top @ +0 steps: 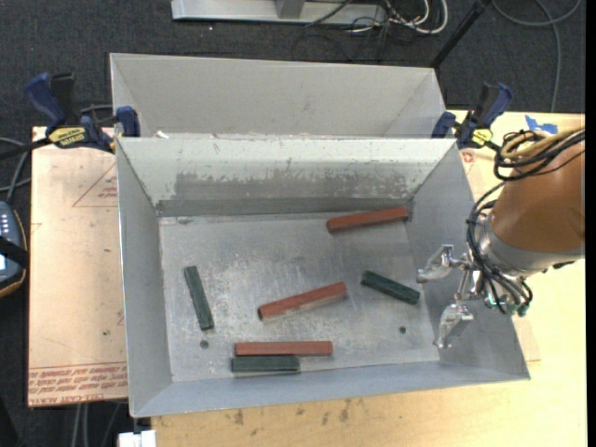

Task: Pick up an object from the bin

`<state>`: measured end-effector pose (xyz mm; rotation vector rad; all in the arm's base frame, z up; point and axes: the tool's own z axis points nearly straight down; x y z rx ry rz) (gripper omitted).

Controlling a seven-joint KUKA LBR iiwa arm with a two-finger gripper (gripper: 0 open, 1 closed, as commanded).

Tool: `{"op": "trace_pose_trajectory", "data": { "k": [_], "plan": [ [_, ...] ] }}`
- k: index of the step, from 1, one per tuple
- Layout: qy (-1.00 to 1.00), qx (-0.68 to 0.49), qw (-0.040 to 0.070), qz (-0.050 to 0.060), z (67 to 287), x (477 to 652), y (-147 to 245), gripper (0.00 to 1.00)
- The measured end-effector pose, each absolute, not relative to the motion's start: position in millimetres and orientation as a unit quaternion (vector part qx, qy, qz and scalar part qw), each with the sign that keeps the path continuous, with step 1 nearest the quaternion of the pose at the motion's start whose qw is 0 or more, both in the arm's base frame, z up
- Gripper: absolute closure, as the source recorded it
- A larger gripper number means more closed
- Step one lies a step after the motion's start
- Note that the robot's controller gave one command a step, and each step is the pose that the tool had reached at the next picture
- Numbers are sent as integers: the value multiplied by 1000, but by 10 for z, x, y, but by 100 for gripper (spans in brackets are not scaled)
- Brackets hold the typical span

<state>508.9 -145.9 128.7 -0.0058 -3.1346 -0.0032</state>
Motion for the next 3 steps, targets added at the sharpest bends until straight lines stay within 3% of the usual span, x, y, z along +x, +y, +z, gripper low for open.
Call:
{"op": "trace_pose_trajectory", "data": {
  "k": [1,2,3],
  "plan": [
    [-1000,0,0,0,1331,5109,-1454,0],
    [-999,-33,-12,1,770,5390,-1062,100],
    [-999,-33,-12,1,771,5390,-1063,100]
  ]
}}
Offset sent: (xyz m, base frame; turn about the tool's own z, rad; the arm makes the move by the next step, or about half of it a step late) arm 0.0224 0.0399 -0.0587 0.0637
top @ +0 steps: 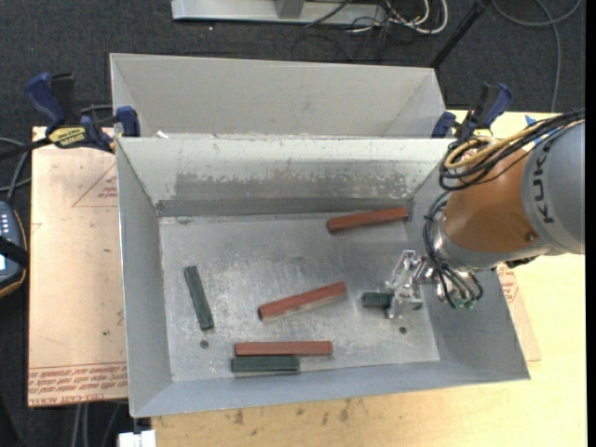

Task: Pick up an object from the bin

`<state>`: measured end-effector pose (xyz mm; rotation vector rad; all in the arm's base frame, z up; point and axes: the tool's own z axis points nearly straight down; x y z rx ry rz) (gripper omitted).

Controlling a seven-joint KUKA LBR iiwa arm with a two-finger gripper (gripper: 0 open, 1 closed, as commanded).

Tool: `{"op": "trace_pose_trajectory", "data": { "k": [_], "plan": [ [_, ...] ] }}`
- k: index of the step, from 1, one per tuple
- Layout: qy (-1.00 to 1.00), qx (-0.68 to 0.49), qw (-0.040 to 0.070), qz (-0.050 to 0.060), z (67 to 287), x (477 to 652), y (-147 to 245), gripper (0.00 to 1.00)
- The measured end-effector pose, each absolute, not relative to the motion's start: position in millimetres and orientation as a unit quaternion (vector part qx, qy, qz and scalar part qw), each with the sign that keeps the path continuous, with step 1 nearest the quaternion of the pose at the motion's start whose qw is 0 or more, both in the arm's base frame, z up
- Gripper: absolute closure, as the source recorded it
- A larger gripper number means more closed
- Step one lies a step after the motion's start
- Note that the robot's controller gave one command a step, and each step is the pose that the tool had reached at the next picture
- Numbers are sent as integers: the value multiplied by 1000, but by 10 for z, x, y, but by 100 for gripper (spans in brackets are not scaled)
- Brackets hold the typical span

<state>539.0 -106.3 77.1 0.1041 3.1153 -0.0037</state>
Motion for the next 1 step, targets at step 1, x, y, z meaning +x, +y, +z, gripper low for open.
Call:
{"op": "trace_pose_trajectory", "data": {
  "k": [1],
  "plan": [
    [999,45,2,0,2266,5389,-947,100]
  ]
}}
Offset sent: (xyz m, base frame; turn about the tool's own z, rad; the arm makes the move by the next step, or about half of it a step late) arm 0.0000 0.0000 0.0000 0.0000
